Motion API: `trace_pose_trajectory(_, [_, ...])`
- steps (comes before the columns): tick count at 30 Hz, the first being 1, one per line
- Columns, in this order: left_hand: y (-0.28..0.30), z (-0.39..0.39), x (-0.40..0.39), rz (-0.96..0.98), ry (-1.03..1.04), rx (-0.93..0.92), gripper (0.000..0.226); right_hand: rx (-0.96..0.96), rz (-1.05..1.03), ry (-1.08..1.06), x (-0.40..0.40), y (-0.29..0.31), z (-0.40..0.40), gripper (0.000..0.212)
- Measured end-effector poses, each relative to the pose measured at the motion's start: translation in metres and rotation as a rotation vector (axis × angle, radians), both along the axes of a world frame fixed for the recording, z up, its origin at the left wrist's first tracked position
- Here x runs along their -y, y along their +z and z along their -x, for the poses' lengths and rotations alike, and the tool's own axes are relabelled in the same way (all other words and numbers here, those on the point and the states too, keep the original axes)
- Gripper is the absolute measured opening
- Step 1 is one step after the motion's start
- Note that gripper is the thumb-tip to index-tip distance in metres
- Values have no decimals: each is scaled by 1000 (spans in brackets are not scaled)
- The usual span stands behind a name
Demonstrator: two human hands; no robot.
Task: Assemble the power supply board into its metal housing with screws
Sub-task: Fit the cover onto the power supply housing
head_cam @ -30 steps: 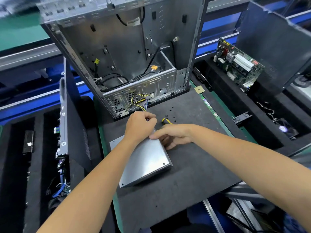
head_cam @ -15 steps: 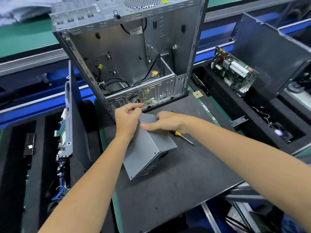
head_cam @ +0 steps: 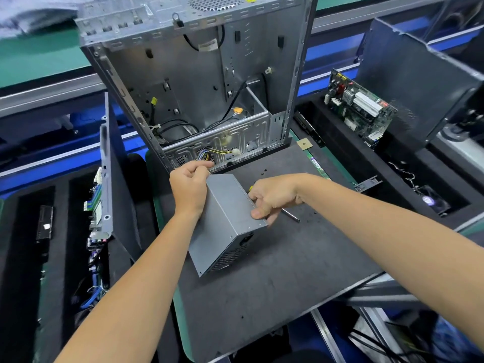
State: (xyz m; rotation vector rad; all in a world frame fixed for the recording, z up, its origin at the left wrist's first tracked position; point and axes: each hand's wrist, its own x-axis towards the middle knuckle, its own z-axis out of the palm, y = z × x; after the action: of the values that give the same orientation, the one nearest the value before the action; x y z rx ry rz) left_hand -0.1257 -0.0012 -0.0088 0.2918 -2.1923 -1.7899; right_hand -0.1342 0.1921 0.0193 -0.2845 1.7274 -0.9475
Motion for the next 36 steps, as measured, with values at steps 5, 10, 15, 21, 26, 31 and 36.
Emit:
trace_pose_trajectory(5, [-1, 1, -4, 46, 12, -3, 25, 26, 5, -35, -4, 5, -1, 22])
trace_pose_trajectory(10, [0, 4, -13, 118, -2, 1, 24, 48, -52, -134, 15, 18, 2, 75])
trace_pose_trajectory(15, [-2, 8, -27, 293, -117, 77, 20, -158, -192, -275, 21, 2, 0, 71])
trace_pose_trajectory(21, [-19, 5, -30, 475, -320, 150, 28, 46, 5, -437, -3, -33, -15, 37])
trace_pose_trajectory(26, [-22, 3, -42, 580, -361, 118, 28, 101, 74, -515, -13, -46, -19, 37])
trace_pose_trajectory(31, [-28, 3, -48, 692, -393, 111, 26, 72, -53, -447, -13, -31, -6, 26])
trace_pose_trajectory(36, [-32, 2, -49, 683, -386, 147, 21, -7, -139, -430, -11, -32, -1, 30])
